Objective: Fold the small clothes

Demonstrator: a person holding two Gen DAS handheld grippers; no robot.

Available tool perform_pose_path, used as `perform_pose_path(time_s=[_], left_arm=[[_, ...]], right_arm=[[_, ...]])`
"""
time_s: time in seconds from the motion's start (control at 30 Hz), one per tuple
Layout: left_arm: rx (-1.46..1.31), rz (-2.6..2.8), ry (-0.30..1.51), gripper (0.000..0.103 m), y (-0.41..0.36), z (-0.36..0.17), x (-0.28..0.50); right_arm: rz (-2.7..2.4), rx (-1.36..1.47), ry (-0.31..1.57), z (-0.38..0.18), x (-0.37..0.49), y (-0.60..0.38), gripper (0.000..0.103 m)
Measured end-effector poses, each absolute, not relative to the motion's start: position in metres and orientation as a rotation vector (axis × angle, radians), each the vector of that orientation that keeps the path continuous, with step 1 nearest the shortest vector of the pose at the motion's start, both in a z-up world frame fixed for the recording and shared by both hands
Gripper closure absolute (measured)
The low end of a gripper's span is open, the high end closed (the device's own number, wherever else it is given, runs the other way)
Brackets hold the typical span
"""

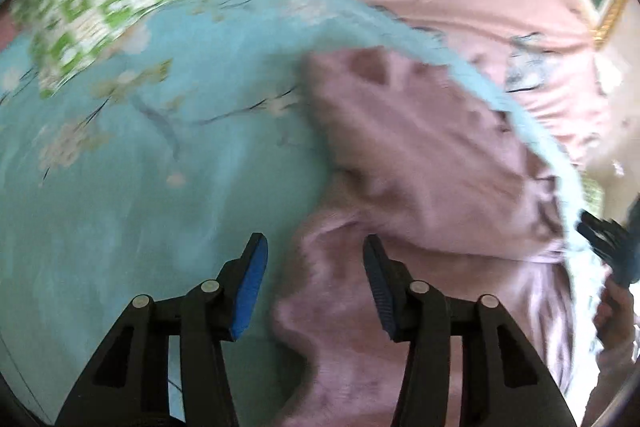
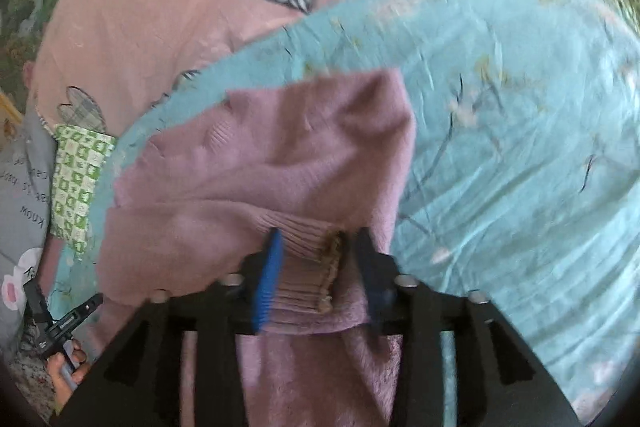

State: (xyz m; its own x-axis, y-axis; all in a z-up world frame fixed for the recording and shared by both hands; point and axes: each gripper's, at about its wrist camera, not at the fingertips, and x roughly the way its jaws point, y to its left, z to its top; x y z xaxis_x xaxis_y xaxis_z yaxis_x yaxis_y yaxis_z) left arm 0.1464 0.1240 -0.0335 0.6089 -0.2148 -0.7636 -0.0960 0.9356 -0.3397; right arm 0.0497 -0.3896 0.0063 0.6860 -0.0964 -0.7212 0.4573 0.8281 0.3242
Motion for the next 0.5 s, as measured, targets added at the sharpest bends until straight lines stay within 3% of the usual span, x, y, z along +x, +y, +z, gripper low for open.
perform_pose_path(time_s=[0.07,0.13,0.4,0.47,0.5], left_arm=[[-0.405,-0.110,0.906,0.046,0.131,-0.024,0.158],[-0.452,-0.143,0.913,0.033,0.139,-0.021,0.181],[-0.545,-0.170,1.058,0.033,0.155,-0.055,0.298],[-0.503,-0.158,1.057,0.037,0.149,-0.059,0.314],[-0.466,-0.159,1.033,0.061,0.144,-0.057,0.319]], right_arm=[[-0.284,0.493,0.739,0.018,0.057,-0.380,0.052],[-0.211,0.483,0.735,0.022,0.073,-0.365,0.052],[0.036,0.457,0.814,-0.017,0.129,-0.294,0.050],[0.086,0.436,0.842,-0.034,0.138,-0.274,0.050],[0.091,0.427,0.852,-0.040,0.140,-0.269,0.050]])
